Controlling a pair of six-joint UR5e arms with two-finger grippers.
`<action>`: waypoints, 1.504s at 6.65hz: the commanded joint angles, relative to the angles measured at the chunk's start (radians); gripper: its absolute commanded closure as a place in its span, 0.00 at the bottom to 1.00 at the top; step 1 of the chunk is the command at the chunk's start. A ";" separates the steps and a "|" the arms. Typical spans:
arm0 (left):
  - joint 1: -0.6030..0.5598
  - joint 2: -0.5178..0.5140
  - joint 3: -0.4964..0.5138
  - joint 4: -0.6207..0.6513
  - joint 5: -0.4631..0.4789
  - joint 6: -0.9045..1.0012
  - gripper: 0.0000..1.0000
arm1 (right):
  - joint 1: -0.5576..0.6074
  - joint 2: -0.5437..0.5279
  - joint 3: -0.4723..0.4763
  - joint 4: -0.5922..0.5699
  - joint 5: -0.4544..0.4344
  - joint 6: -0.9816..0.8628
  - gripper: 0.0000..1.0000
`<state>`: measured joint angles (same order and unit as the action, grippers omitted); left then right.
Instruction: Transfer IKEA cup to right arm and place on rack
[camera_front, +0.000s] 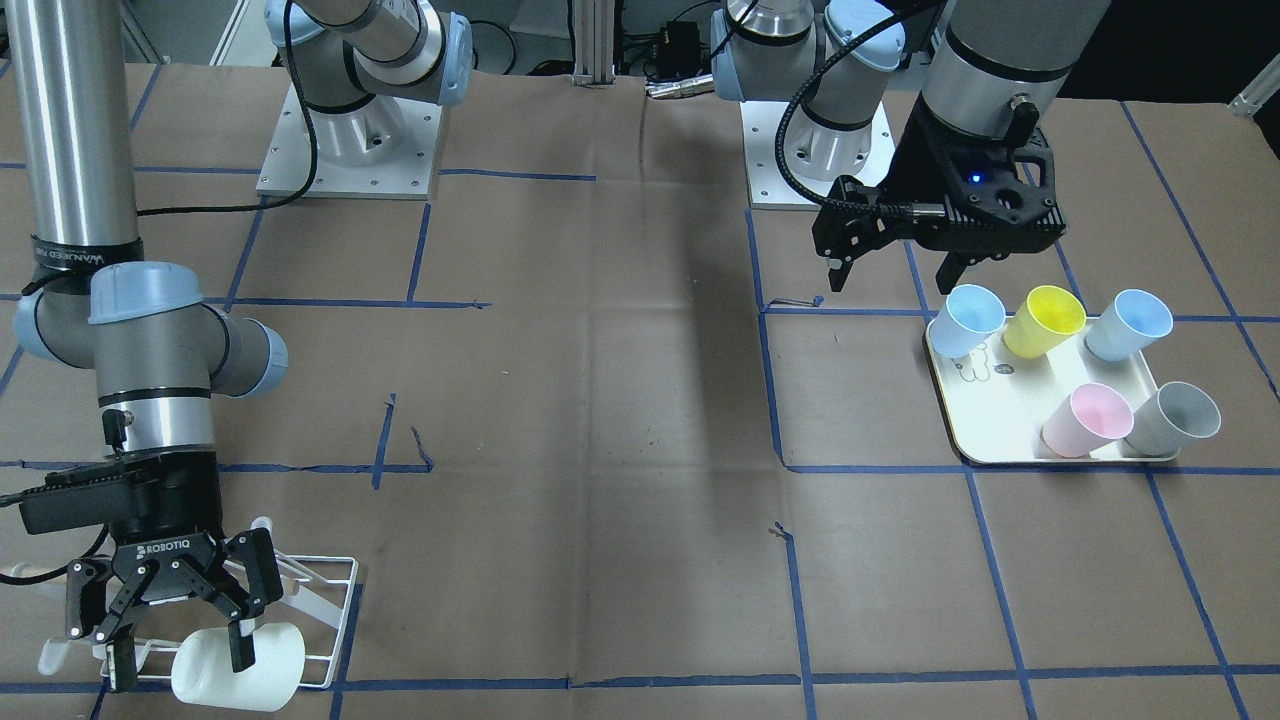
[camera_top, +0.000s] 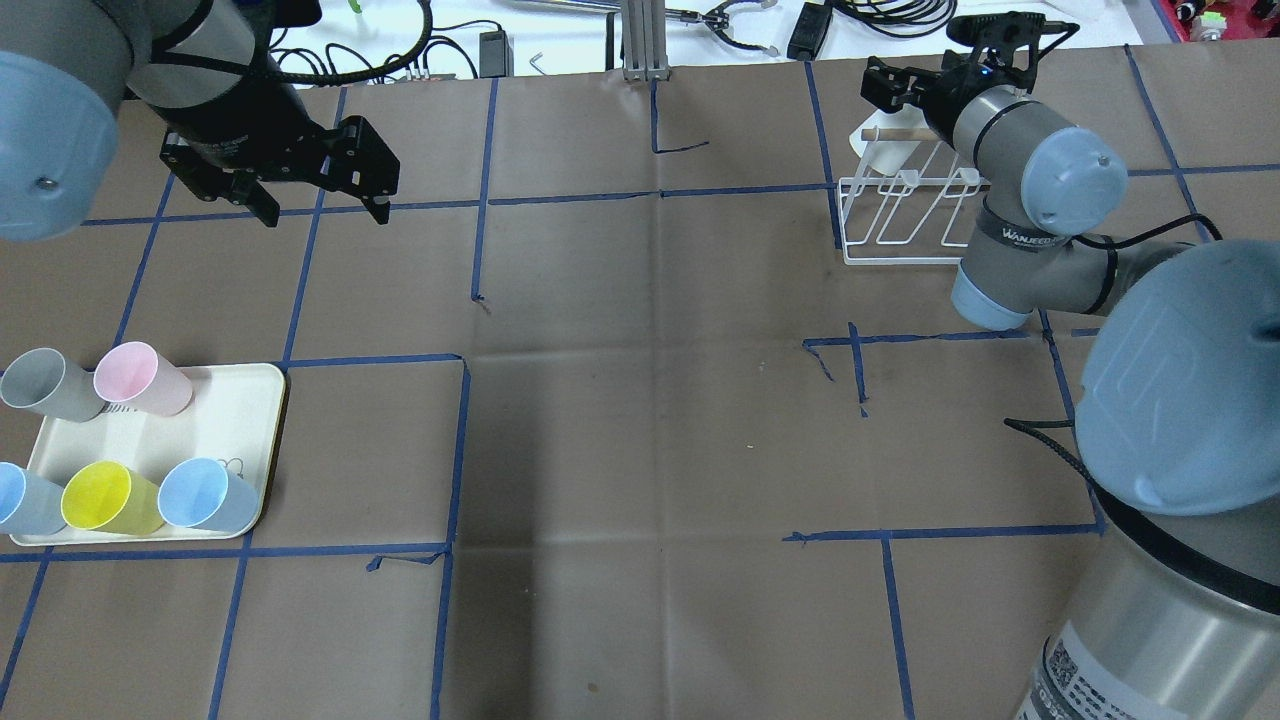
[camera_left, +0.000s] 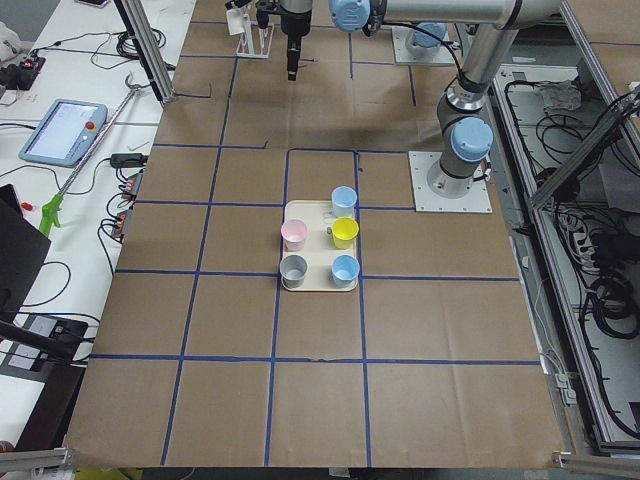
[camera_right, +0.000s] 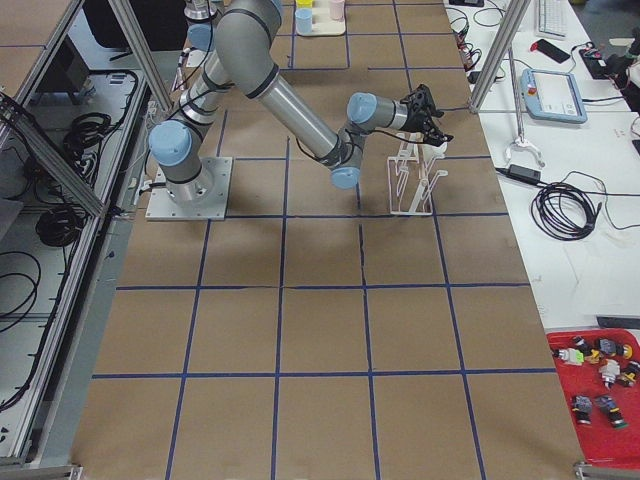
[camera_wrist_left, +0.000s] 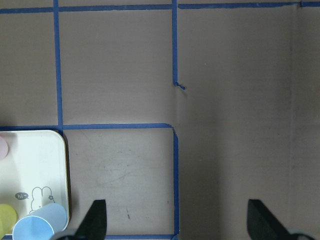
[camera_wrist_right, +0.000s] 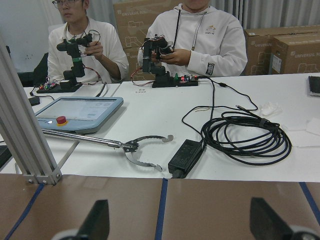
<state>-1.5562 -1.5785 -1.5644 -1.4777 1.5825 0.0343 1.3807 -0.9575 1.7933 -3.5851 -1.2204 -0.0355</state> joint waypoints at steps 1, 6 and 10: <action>-0.008 -0.001 0.000 0.000 0.001 -0.005 0.00 | 0.006 -0.099 0.003 0.014 -0.002 0.002 0.00; 0.075 0.084 -0.119 -0.007 0.007 0.143 0.00 | 0.033 -0.453 0.188 0.226 0.055 0.522 0.00; 0.437 0.281 -0.416 0.011 0.004 0.456 0.01 | 0.219 -0.518 0.274 0.209 0.051 1.184 0.00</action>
<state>-1.2041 -1.3293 -1.9231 -1.4729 1.5869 0.4157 1.5459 -1.4691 2.0603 -3.3751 -1.1677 0.9317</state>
